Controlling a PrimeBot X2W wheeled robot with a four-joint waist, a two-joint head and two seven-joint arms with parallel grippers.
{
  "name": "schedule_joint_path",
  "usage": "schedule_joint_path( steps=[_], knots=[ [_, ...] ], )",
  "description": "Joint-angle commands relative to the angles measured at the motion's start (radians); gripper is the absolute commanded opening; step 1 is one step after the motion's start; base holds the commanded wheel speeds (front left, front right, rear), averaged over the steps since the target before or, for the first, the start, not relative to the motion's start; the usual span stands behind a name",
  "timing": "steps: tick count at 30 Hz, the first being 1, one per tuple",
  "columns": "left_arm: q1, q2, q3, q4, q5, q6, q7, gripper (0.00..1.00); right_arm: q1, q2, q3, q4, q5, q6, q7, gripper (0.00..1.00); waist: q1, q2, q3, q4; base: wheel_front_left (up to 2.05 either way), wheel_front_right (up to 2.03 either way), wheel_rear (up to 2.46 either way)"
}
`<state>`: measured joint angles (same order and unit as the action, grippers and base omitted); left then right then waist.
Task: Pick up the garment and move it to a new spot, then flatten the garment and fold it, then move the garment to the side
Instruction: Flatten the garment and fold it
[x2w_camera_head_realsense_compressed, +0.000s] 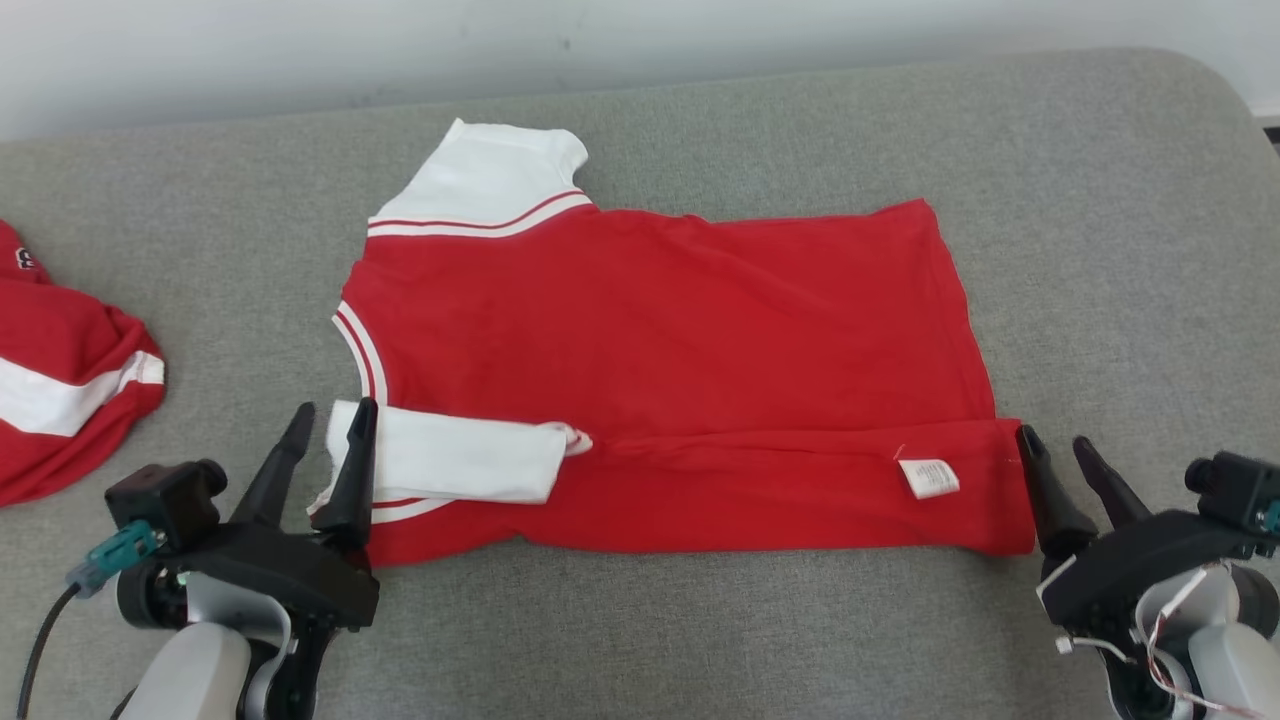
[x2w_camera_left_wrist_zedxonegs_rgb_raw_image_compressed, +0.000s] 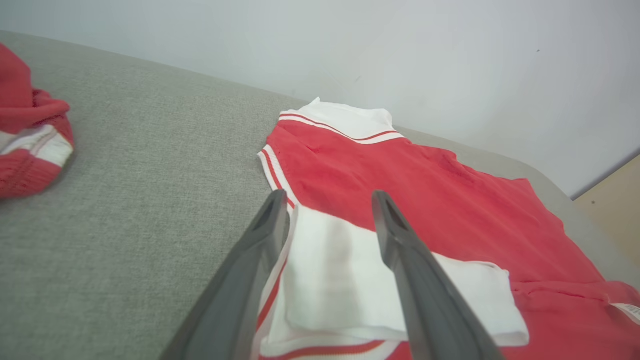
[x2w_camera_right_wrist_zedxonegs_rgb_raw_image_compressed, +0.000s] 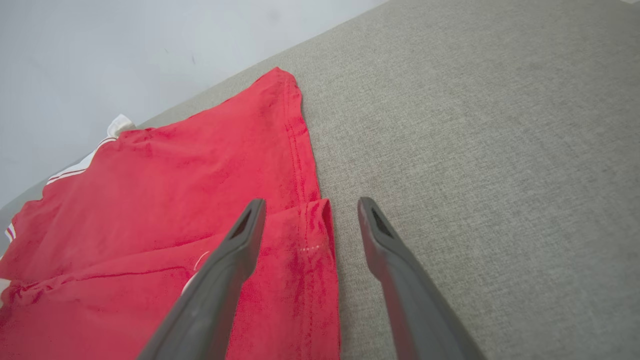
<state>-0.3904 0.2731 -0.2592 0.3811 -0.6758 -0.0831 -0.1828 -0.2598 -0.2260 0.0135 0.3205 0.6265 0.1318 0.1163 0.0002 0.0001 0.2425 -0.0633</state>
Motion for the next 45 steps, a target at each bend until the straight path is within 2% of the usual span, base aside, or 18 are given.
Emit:
schedule_joint_path(
  steps=[1,4,9,17,27,28,29,30,31,37,45],
  knots=[
    [0.006,0.003,0.003,0.020,0.008,-0.008,-0.022,1.00,0.030,-0.017,0.012,0.008,0.001,-0.002,-0.025,1.00,-0.0002,-0.0001,-0.020,0.007,0.00,0.00,0.00],
    [0.042,0.009,0.011,0.034,0.002,-0.013,-0.046,1.00,0.067,-0.055,0.027,0.001,-0.015,-0.002,-0.058,1.00,-0.0002,-0.0001,-0.042,0.013,0.00,0.00,0.00],
    [0.120,0.018,0.013,0.032,0.011,-0.012,-0.063,1.00,0.133,-0.076,0.053,-0.009,-0.022,-0.002,-0.074,1.00,-0.0002,-0.0001,-0.061,0.017,0.00,0.00,0.00],
    [0.182,0.014,-0.007,0.049,0.022,-0.003,-0.065,1.00,0.125,-0.063,0.091,0.026,-0.051,-0.002,-0.092,1.00,-0.0002,-0.0001,-0.047,0.020,0.00,0.00,0.00],
    [0.111,-0.012,-0.046,0.158,0.025,-0.018,-0.057,1.00,0.050,-0.024,0.148,0.158,-0.050,-0.002,-0.113,1.00,-0.0002,-0.0001,-0.013,0.024,0.00,0.00,0.00],
    [0.103,-0.017,-0.050,0.168,0.021,-0.021,-0.055,0.95,0.044,-0.017,0.157,0.171,-0.046,-0.002,-0.116,0.74,-0.0002,-0.0001,-0.012,0.025,0.00,0.00,0.00],
    [0.094,-0.022,-0.053,0.178,0.018,-0.022,-0.055,0.51,0.038,-0.013,0.167,0.181,-0.044,-0.002,-0.121,0.44,-0.0002,-0.0001,-0.012,0.024,0.00,0.00,0.00],
    [0.088,-0.027,-0.056,0.184,0.014,-0.025,-0.057,0.18,0.032,-0.009,0.176,0.189,-0.040,-0.002,-0.132,0.06,-0.0002,-0.0001,-0.014,0.025,0.00,0.00,0.00],
    [0.084,-0.031,-0.060,0.190,0.011,-0.029,-0.058,0.00,0.029,-0.007,0.181,0.196,-0.034,-0.002,-0.141,0.00,-0.0002,-0.0001,-0.018,0.026,0.00,0.00,0.00],
    [0.112,-0.020,-0.053,0.173,-0.008,-0.037,-0.075,0.00,0.041,-0.039,0.197,0.213,-0.009,-0.002,-0.202,0.00,-0.0002,-0.0001,-0.087,0.038,0.00,0.00,0.00],
    [0.268,-0.016,-0.023,0.040,-0.034,-0.009,-0.079,0.00,0.144,-0.083,0.173,0.100,0.017,-0.002,-0.187,0.00,-0.0002,-0.0001,-0.154,0.059,0.00,0.00,0.00]
  ],
)
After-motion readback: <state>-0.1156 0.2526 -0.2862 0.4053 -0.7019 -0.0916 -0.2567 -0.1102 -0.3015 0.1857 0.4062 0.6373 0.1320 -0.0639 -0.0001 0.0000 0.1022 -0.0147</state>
